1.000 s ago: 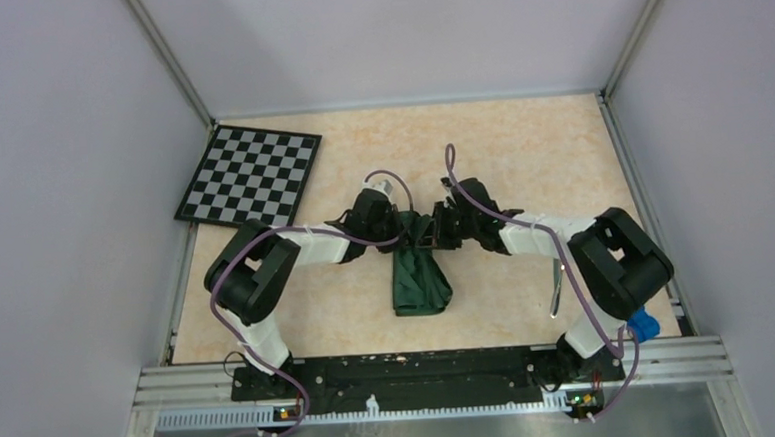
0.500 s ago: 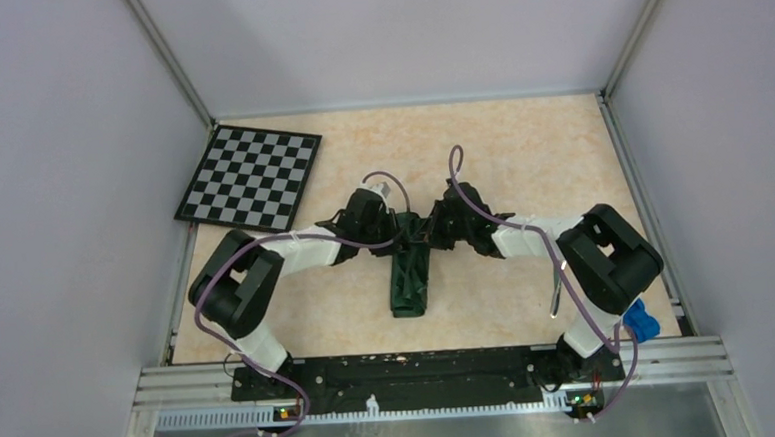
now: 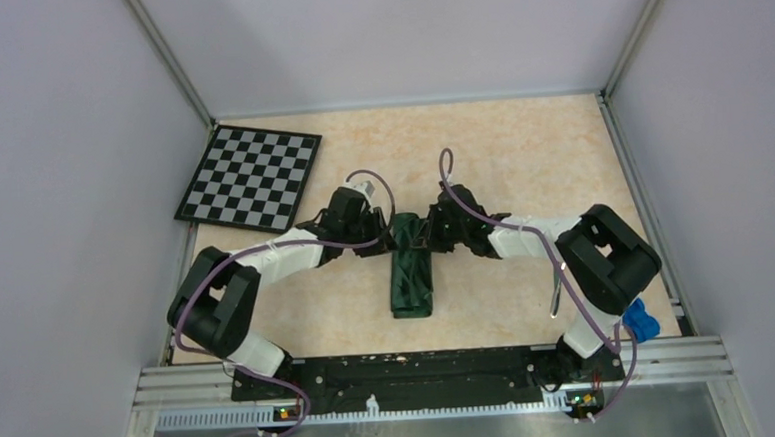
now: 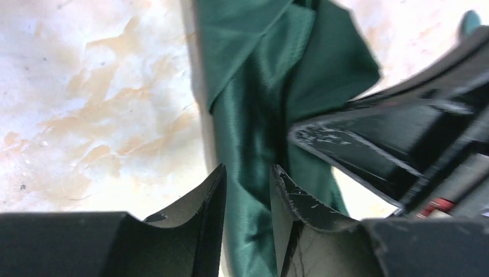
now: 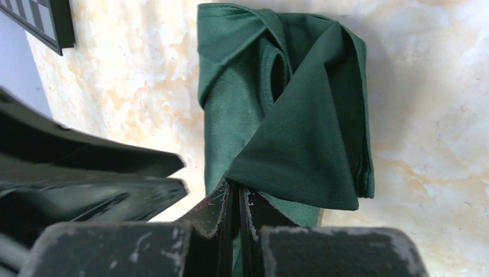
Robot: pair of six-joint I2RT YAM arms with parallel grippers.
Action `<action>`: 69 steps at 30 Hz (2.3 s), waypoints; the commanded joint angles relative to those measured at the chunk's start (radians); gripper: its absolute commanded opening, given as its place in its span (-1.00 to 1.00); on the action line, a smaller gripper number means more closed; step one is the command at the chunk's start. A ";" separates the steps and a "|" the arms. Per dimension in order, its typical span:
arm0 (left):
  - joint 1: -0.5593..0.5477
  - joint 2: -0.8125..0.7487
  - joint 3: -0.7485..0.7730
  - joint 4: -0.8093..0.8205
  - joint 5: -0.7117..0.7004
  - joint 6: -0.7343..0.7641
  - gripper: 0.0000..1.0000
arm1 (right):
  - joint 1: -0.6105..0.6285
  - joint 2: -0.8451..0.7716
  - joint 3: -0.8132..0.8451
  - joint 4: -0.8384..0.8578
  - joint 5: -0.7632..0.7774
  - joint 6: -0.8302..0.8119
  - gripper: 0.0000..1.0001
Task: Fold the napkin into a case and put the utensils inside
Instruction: Fold the 2/3-rectangle-folded napkin at the center of the board.
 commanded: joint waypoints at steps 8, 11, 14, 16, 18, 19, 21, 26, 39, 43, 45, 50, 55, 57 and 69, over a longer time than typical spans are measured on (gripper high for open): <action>0.004 0.138 -0.055 0.124 0.022 -0.001 -0.70 | 0.079 0.054 0.128 -0.086 0.070 -0.063 -1.00; 0.005 0.144 -0.066 0.140 0.025 -0.003 -0.82 | 0.099 0.083 0.152 -0.101 0.083 -0.070 -1.00; 0.005 0.138 -0.077 0.149 0.029 -0.006 -0.87 | 0.111 0.106 0.175 -0.111 0.092 -0.075 -1.00; 0.004 0.134 -0.083 0.155 0.031 -0.005 -0.89 | 0.113 0.118 0.184 -0.108 0.099 -0.072 -1.00; 0.004 0.130 -0.087 0.156 0.033 -0.003 -0.89 | 0.113 0.134 0.201 -0.114 0.106 -0.071 -1.00; 0.005 0.125 -0.088 0.150 0.033 0.001 -0.88 | 0.113 0.142 0.208 -0.120 0.109 -0.069 -1.00; 0.004 0.101 -0.090 0.134 0.031 0.014 -0.74 | 0.113 0.151 0.209 -0.122 0.119 -0.063 -1.00; 0.006 -0.059 -0.122 0.086 0.019 0.029 0.04 | 0.113 0.163 0.207 -0.118 0.126 -0.049 -1.00; -0.102 -0.146 -0.168 0.067 0.000 0.004 0.88 | 0.113 0.163 0.204 -0.094 0.102 -0.019 -1.00; -0.134 -0.091 -0.156 0.039 -0.064 -0.004 0.79 | 0.113 0.163 0.206 -0.087 0.096 -0.017 -1.00; -0.137 -0.062 -0.155 0.033 -0.080 -0.014 0.66 | 0.113 0.163 0.208 -0.084 0.090 -0.019 -1.00; -0.137 -0.029 -0.178 0.035 -0.118 -0.044 -0.05 | 0.113 0.157 0.217 -0.099 0.066 -0.041 -1.00; -0.136 -0.057 -0.235 0.085 -0.105 -0.077 -0.40 | 0.107 0.090 0.198 -0.100 0.018 -0.079 -0.28; -0.137 -0.066 -0.253 0.112 -0.092 -0.091 -0.46 | 0.101 0.039 0.192 -0.109 0.007 -0.094 0.00; -0.136 -0.110 -0.403 0.314 0.002 -0.265 -0.64 | 0.000 -0.233 -0.043 -0.151 -0.111 -0.207 0.36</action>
